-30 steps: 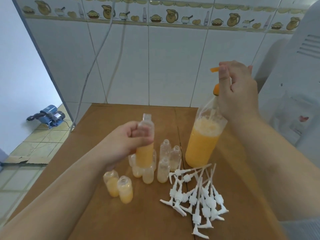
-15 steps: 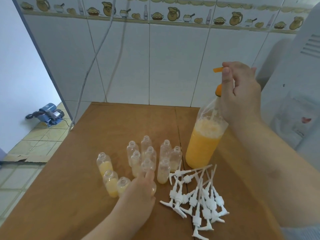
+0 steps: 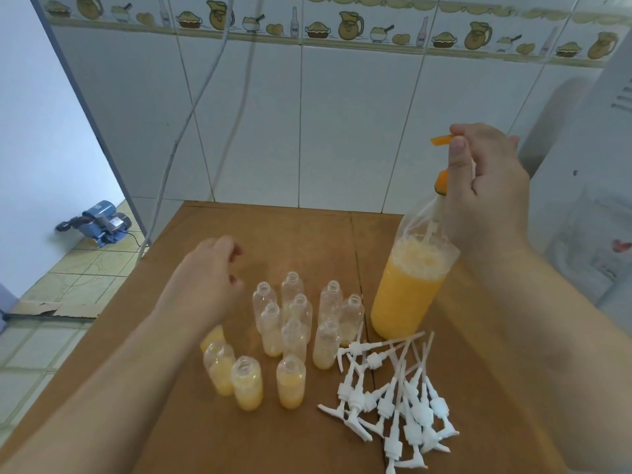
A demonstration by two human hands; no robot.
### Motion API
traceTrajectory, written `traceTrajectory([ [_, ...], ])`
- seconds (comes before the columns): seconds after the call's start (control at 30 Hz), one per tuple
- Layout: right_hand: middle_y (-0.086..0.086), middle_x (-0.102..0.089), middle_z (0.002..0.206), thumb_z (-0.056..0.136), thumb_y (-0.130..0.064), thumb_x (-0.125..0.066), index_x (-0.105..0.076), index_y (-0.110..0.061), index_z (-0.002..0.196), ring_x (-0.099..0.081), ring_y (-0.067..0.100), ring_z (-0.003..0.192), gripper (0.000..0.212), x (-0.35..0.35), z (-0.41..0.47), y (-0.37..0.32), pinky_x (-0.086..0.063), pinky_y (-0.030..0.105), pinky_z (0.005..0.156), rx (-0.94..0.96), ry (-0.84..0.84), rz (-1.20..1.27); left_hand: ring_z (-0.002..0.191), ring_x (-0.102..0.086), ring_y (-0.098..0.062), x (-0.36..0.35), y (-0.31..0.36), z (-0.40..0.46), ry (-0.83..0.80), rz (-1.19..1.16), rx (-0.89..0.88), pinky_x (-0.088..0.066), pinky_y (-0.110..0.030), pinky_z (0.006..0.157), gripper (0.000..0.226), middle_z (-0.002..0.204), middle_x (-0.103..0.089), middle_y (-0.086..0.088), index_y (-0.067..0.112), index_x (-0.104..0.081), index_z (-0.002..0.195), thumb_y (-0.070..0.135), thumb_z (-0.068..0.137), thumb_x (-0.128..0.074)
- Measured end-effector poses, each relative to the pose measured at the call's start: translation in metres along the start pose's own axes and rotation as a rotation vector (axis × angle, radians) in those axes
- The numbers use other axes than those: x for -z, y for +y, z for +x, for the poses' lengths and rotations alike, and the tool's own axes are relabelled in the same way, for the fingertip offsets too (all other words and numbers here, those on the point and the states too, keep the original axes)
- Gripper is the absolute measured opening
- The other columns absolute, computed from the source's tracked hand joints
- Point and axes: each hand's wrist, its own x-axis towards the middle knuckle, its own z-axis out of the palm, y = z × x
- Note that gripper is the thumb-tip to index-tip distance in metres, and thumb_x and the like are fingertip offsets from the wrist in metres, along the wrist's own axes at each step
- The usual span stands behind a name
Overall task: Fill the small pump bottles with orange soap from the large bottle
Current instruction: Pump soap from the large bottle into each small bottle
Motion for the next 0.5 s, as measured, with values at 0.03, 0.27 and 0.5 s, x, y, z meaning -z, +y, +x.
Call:
traceTrajectory([
  [0.03,0.005,-0.06,0.119,0.102,-0.032,-0.032,-0.061,-0.006,0.116,-0.036,-0.009,0.108,0.042,0.0,0.0,0.0,-0.023,0.046,0.114,0.003,0.003,0.002,0.106,-0.054,-0.016,-0.002,-0.007,0.016,-0.145,0.073,0.008,-0.043,-0.027,0.085,0.05,0.121,-0.055,0.001,0.02,-0.05,0.126,0.008,0.08,-0.065],
  [0.27,0.002,-0.06,0.119,0.102,-0.034,-0.032,-0.06,-0.008,0.119,-0.046,0.002,0.112,0.042,0.001,-0.001,0.0,-0.026,0.048,0.112,-0.019,0.001,0.033,0.106,-0.057,-0.016,-0.035,-0.003,0.051,-0.719,0.207,-0.092,-0.051,-0.03,0.087,0.06,0.117,-0.056,0.009,0.028,-0.048,0.132,0.011,0.078,-0.069],
  [0.5,0.003,-0.059,0.122,0.102,-0.032,-0.032,-0.059,-0.008,0.12,-0.042,0.0,0.113,0.04,0.001,-0.001,0.002,-0.023,0.046,0.114,-0.007,-0.003,0.015,0.103,-0.057,-0.02,-0.058,-0.004,0.052,-0.691,0.192,-0.051,-0.05,-0.031,0.086,0.056,0.114,-0.058,0.002,0.028,-0.052,0.129,0.015,0.078,-0.072],
])
